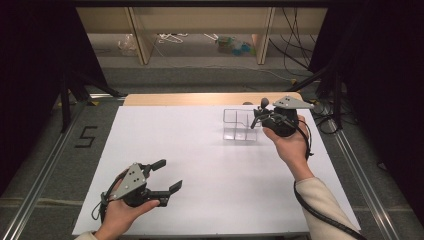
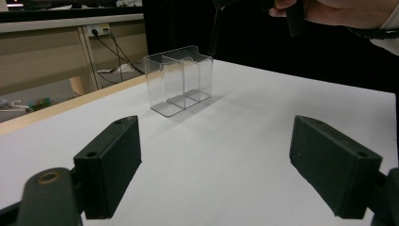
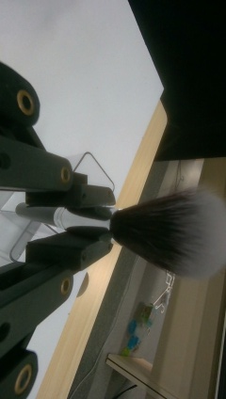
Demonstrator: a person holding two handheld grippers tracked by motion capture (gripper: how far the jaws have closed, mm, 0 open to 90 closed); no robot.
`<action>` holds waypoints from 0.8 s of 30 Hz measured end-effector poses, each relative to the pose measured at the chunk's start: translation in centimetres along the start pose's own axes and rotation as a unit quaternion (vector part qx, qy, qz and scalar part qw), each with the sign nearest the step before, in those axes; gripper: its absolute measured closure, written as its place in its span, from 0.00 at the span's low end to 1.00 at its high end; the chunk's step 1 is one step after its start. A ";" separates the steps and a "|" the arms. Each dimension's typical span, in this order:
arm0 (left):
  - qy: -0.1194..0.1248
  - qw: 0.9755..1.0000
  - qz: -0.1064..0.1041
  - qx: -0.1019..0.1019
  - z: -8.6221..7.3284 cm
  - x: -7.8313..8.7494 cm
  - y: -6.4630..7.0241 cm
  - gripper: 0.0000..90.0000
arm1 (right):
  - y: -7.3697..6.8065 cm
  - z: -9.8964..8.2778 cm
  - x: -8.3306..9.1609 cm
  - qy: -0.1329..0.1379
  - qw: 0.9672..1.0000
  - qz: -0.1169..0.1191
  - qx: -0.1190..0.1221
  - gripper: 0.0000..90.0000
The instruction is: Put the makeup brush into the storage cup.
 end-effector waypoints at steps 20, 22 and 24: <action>0.001 1.000 0.002 0.004 0.0 0.0 0.0 0.19 | 0.1 0.5 -0.3 0.000 1.000 -0.005 0.000 0.86; 0.002 1.000 0.001 0.004 0.0 0.0 0.0 0.19 | 0.0 0.6 -0.3 0.001 1.000 -0.005 0.001 0.86; 0.002 1.000 0.001 0.005 0.0 0.0 0.0 0.19 | 0.0 0.6 -0.3 0.003 1.000 -0.007 0.000 0.86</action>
Point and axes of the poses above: each handheld gripper's, and its own axes: x roughly backward along the jaws, z roughly out of its top, y roughly to its right, the point moved 8 cm from there along -x, roughly forward along the jaws, and after that the axes turned 15 degrees about -z, right-handed, at the moved point
